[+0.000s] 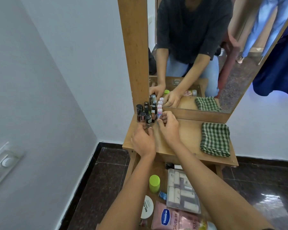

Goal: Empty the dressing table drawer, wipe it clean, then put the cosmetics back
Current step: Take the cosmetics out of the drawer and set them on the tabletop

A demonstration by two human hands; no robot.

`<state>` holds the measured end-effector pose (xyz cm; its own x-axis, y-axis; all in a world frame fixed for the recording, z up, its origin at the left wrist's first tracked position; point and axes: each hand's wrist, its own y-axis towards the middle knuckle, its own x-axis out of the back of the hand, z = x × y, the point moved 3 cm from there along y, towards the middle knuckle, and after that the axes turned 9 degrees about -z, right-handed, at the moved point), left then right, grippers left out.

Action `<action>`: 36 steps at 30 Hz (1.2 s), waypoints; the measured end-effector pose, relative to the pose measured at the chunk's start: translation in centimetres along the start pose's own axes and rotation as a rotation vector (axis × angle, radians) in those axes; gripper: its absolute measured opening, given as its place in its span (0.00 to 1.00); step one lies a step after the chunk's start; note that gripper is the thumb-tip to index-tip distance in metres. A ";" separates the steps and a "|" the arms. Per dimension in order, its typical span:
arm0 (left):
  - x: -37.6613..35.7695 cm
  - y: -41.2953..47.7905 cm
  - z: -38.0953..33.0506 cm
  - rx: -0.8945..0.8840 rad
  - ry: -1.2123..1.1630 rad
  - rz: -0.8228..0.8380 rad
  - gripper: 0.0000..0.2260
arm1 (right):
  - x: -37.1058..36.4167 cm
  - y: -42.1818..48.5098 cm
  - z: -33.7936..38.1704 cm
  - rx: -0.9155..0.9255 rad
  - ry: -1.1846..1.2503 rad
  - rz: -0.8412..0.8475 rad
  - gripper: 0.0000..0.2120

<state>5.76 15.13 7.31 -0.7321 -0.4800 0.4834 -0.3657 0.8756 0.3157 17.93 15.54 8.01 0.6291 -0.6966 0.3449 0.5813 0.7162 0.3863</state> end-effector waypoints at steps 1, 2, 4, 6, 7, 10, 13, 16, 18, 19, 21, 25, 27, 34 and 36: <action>-0.1 0.0 0.0 -0.003 0.007 -0.004 0.07 | 0.0 0.0 0.0 -0.001 -0.007 -0.002 0.05; -0.1 0.0 0.0 -0.001 0.010 -0.008 0.07 | -0.1 0.0 0.0 -0.004 -0.012 -0.006 0.05; -0.1 0.0 -0.1 0.005 0.020 -0.013 0.07 | -0.2 0.0 -0.1 -0.010 -0.017 -0.007 0.05; 0.0 0.0 -0.2 0.007 0.039 -0.015 0.07 | -0.3 0.0 -0.1 -0.014 -0.014 -0.007 0.05; 0.0 0.0 -0.2 0.010 0.042 -0.017 0.07 | -0.3 -0.1 -0.1 -0.018 -0.008 -0.007 0.05; -0.1 0.1 -0.1 0.022 0.035 -0.020 0.06 | -0.2 -0.2 0.0 -0.039 0.015 -0.015 0.05; -0.1 0.0 -0.1 0.018 0.027 -0.026 0.06 | -0.3 -0.2 0.1 -0.045 0.015 -0.019 0.05; 0.0 0.0 -0.1 0.016 -0.001 -0.049 0.07 | -0.4 -0.2 0.1 -0.045 -0.002 -0.013 0.05; 0.0 0.0 -0.1 0.005 0.006 -0.054 0.06 | -0.5 -0.2 0.2 -0.043 -0.005 -0.010 0.06; 0.0 0.0 -0.1 -0.002 0.013 -0.051 0.06 | -0.5 -0.3 0.2 -0.042 -0.007 -0.010 0.05; -0.1 0.0 -0.1 -0.009 0.018 -0.041 0.06 | -0.5 -0.3 0.1 -0.041 -0.012 -0.014 0.05; -0.3 0.0 -0.3 -0.039 0.074 -0.016 0.10 | -0.4 -0.1 0.0 -0.060 -0.024 -0.024 0.04; -0.4 0.3 -0.5 -0.059 0.128 0.010 0.13 | -0.3 -0.1 0.0 -0.068 -0.020 -0.026 0.04; -0.4 0.9 -0.6 -0.052 0.175 0.060 0.11 | -0.3 -0.2 -0.1 -0.076 -0.016 -0.018 0.05; -0.5 0.9 -0.5 -0.058 0.178 0.050 0.10 | -0.3 -0.2 0.0 -0.073 -0.021 -0.013 0.05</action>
<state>6.07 16.09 7.77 -0.6333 -0.4422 0.6351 -0.2936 0.8966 0.3316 17.62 15.59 7.81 0.6109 -0.7059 0.3584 0.6258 0.7079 0.3275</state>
